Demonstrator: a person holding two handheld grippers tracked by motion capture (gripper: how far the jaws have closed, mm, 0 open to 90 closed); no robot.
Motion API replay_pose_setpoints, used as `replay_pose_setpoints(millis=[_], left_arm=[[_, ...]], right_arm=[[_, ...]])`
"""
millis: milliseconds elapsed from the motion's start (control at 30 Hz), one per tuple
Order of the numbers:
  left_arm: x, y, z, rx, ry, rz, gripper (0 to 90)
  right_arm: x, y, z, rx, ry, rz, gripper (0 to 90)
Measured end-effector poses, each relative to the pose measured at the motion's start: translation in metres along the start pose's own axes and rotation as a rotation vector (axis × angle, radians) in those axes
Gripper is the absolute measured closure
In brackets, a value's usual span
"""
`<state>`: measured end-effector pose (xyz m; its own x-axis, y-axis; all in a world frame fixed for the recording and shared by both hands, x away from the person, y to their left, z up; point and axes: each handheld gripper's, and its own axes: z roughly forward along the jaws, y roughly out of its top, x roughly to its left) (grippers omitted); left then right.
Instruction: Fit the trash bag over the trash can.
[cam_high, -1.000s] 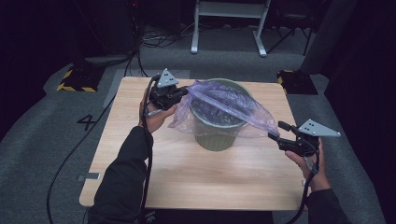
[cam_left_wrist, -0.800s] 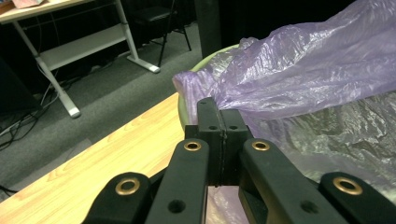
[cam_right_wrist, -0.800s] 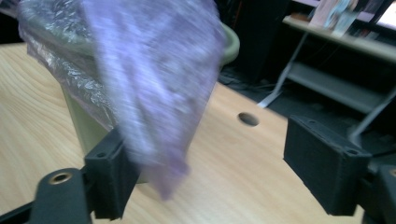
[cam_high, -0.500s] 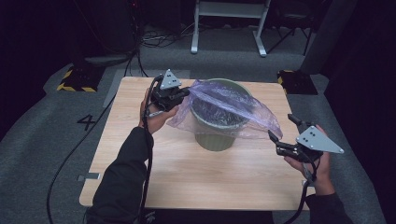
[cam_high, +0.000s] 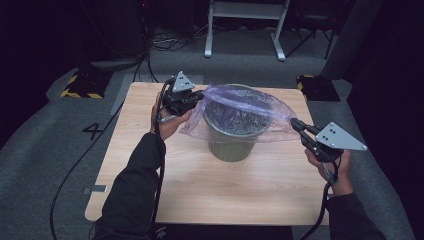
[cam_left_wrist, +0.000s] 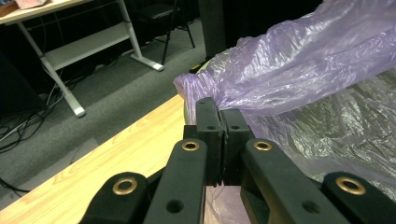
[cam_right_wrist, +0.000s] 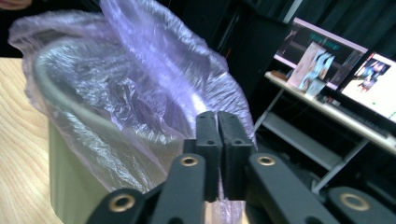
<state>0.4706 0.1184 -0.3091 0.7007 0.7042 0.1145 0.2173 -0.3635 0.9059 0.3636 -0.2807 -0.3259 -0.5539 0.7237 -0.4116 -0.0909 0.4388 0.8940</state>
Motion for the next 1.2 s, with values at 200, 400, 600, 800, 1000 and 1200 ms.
replay_pose_setpoints(millis=[200,400,600,800,1000,1200], left_arm=[[0.004,-0.001,0.009,0.014,0.004,0.008,84.9],[0.016,-0.008,0.018,0.006,0.026,-0.029,86.0],[0.025,-0.015,0.028,0.024,0.031,-0.057,86.7],[0.033,-0.023,0.034,0.053,0.016,-0.096,87.6],[0.032,-0.035,0.043,0.145,-0.011,-0.086,86.7],[0.029,-0.044,0.045,0.157,0.003,-0.090,79.8]], right_arm=[[-0.019,-0.004,0.031,0.061,0.006,0.081,90.0],[-0.035,-0.010,0.058,0.097,0.003,0.175,90.0],[-0.043,-0.015,0.078,0.119,0.010,0.224,90.0],[-0.044,-0.026,0.093,0.159,0.042,0.273,90.0],[-0.038,-0.032,0.098,0.208,0.109,0.272,90.0],[-0.032,-0.041,0.098,0.225,0.143,0.279,90.0]])
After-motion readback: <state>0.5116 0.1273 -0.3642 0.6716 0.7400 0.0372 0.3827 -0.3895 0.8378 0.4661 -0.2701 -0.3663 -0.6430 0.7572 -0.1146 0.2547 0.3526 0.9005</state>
